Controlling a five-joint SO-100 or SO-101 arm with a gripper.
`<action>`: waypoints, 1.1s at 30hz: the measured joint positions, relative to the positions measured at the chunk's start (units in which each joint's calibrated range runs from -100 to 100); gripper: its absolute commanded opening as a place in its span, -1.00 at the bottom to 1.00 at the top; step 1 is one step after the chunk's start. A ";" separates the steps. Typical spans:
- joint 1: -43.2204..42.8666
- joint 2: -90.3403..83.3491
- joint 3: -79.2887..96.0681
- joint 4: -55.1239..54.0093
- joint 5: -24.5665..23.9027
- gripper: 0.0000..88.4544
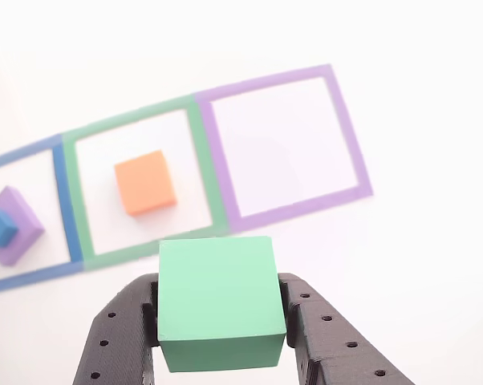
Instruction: Tower of hanoi
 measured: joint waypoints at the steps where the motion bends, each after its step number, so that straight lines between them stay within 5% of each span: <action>1: 0.82 0.00 -0.52 0.32 0.00 -0.89; 14: 9.74 -3.97 13.93 -6.18 0.00 -0.89; 23: 10.81 -10.81 50.48 -40.29 0.00 -0.87; 33: 13.10 0.93 79.90 -91.73 0.00 -0.86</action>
